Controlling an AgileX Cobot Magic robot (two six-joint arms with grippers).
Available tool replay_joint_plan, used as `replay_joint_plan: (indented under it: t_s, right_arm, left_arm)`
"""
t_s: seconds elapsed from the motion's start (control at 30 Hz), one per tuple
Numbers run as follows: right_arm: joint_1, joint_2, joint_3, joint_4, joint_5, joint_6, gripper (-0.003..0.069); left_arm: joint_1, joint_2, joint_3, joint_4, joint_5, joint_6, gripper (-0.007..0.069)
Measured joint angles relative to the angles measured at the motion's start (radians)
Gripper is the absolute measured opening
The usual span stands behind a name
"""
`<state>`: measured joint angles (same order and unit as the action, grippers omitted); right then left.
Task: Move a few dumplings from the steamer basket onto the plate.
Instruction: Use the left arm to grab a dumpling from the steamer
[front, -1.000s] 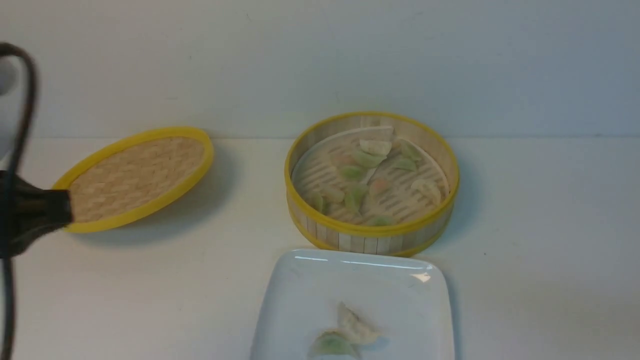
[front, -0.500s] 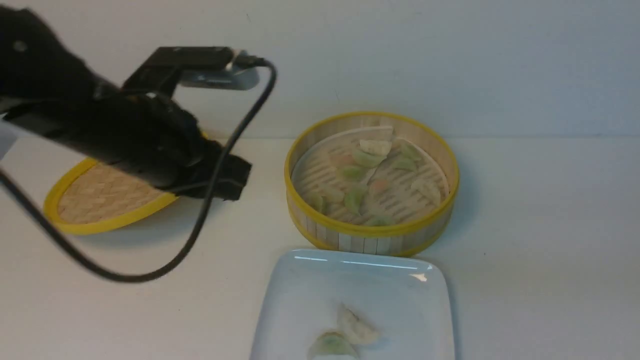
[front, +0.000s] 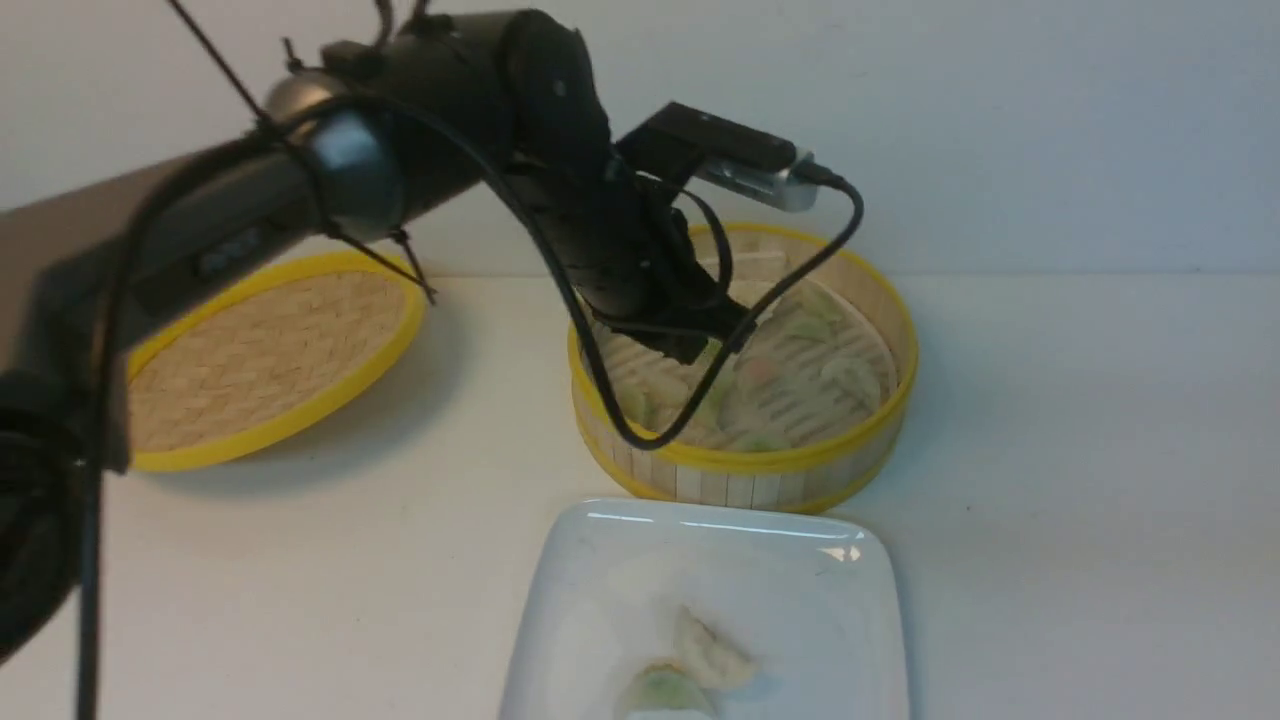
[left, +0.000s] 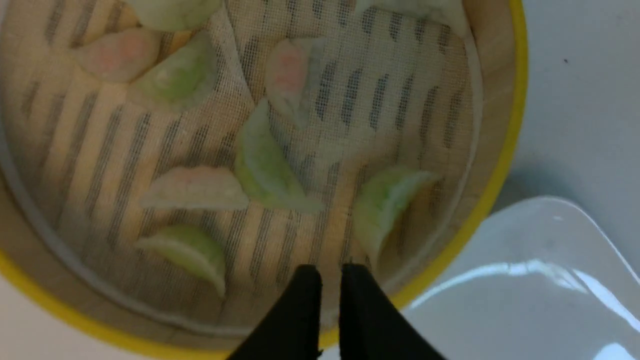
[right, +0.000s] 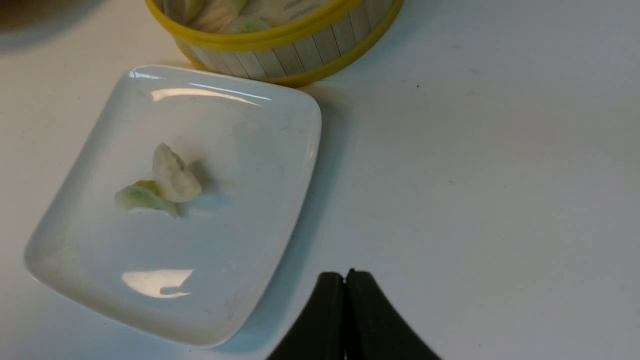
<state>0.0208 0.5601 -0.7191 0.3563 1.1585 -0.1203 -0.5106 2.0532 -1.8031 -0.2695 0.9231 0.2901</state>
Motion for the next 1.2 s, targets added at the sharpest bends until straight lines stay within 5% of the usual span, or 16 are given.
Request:
replay_joint_plan:
  t_s: [0.37, 0.63, 0.83, 1.2]
  right_arm:
    - [0.0, 0.0, 0.0, 0.004, 0.001, 0.0, -0.0015]
    - [0.0, 0.0, 0.0, 0.009, 0.002, 0.0, -0.0015]
    - [0.0, 0.0, 0.0, 0.022, 0.003, 0.0, -0.0015]
    - [0.0, 0.0, 0.0, 0.034, 0.003, 0.0, -0.0015]
  left_arm:
    - [-0.002, 0.229, -0.133, 0.029, -0.123, 0.0, 0.0267]
    - [-0.002, 0.281, -0.14, 0.03, -0.175, 0.0, 0.0268]
    - [-0.002, 0.284, -0.151, 0.027, -0.154, 0.0, 0.0171]
    - [-0.005, 0.195, -0.336, 0.032, 0.145, 0.001, 0.0171]
